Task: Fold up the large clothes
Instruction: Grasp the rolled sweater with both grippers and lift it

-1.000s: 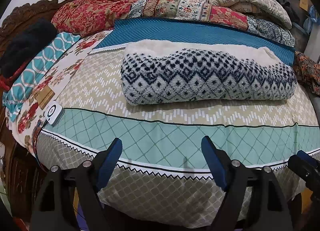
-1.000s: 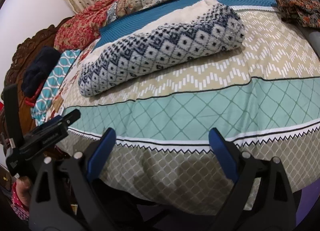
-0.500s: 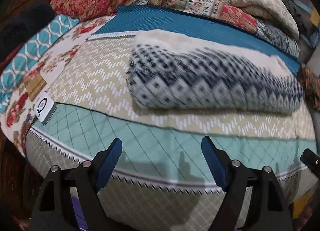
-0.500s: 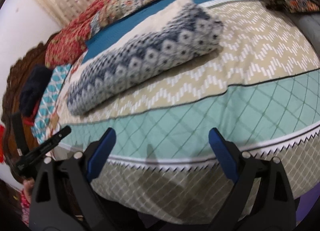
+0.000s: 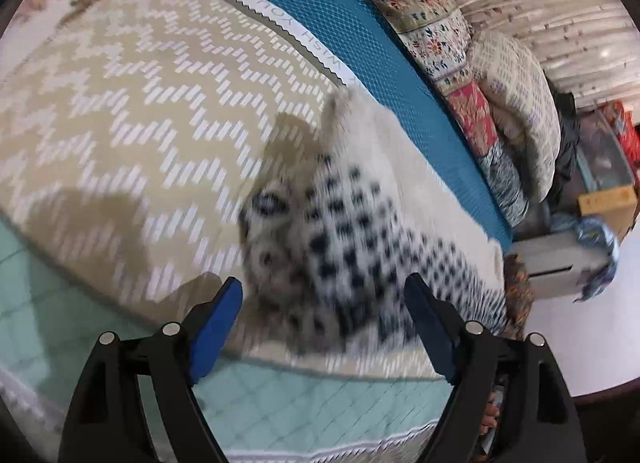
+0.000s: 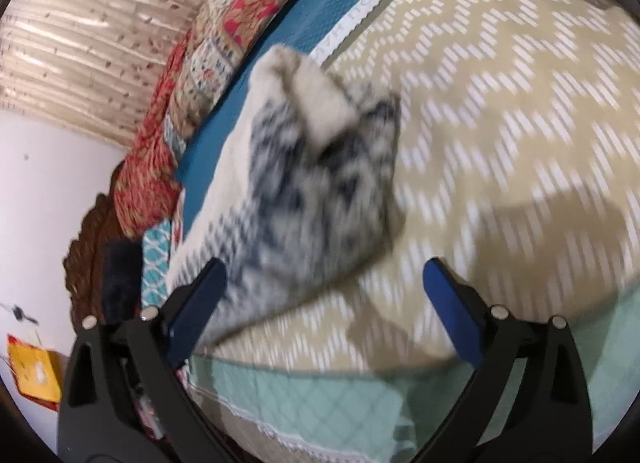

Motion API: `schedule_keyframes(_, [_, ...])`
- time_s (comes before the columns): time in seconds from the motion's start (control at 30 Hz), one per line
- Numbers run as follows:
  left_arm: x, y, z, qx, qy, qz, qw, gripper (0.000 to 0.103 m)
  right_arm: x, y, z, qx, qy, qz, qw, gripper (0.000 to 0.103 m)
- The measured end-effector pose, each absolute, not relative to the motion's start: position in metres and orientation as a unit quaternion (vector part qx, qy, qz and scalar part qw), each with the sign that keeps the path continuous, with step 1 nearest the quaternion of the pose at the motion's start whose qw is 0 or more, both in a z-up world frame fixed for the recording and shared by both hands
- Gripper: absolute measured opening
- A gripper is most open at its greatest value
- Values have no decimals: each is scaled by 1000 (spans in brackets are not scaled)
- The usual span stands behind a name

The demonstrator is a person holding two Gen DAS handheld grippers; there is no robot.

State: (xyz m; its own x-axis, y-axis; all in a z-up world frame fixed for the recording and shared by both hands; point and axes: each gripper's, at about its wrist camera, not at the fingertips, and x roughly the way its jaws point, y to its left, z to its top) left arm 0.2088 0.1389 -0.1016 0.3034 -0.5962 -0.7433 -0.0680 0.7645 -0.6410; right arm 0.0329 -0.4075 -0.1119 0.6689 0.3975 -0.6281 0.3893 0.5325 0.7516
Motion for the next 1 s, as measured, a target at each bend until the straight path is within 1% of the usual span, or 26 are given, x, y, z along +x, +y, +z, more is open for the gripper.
schedule_keyframes(0.13, [231, 119, -127, -300, 586, -196, 727, 22, 68, -418, -122, 481, 420, 5, 769, 97])
schedule_keyframes(0.17, [235, 112, -133, -303, 591, -203, 720, 18, 76, -417, -122, 476, 422, 3, 772, 99])
schedule_keyframes(0.2, [238, 105, -138, -304, 593, -206, 717, 9, 86, -414, -122, 469, 424, 2, 775, 99])
schedule_keyframes(0.23, [242, 98, -140, -300, 591, -204, 720, 5, 93, -410, -122, 459, 427, 3, 779, 99])
schedule_keyframes(0.33, [247, 76, -138, -278, 594, -205, 726, 5, 121, -380, -117, 391, 459, 0, 798, 98])
schedule_keyframes(0.37, [248, 69, -135, -277, 595, -210, 725, 7, 130, -366, -115, 374, 469, 13, 800, 91])
schedule_keyframes(0.4, [249, 66, -132, -276, 593, -207, 727, 21, 134, -358, -113, 377, 471, 31, 797, 65])
schedule_keyframes(0.43, [250, 63, -128, -270, 591, -208, 731, 32, 138, -349, -110, 389, 471, 60, 789, 55])
schedule_keyframes(0.47, [250, 62, -124, -267, 590, -211, 732, 48, 141, -343, -105, 395, 469, 72, 787, 53])
schedule_keyframes(0.5, [251, 64, -119, -269, 587, -217, 732, 56, 146, -334, -93, 393, 460, 89, 791, 49])
schedule_keyframes(0.53, [254, 68, -111, -276, 578, -229, 733, 59, 151, -327, -83, 391, 452, 106, 795, 47])
schedule_keyframes(0.57, [257, 73, -101, -277, 569, -235, 738, 61, 156, -317, -68, 387, 440, 127, 801, 46])
schedule_keyframes(0.63, [262, 85, -80, -274, 547, -242, 753, 62, 168, -295, -37, 361, 419, 152, 819, 46])
schedule_keyframes(0.73, [274, 122, -37, -273, 495, -237, 790, 62, 195, -261, 5, 335, 387, 194, 837, 46])
schedule_keyframes(0.8, [287, 160, -7, -276, 461, -212, 817, 62, 220, -238, 26, 319, 369, 218, 845, 46])
schedule_keyframes(0.93, [314, 224, 23, -258, 427, -134, 856, 61, 282, -187, 40, 294, 355, 245, 853, 46])
schedule_keyframes(0.97, [320, 233, 23, -251, 425, -117, 862, 60, 295, -175, 39, 287, 354, 246, 855, 46])
schedule_keyframes(1.0, [327, 241, 21, -243, 425, -98, 866, 56, 313, -160, 34, 276, 355, 246, 858, 47])
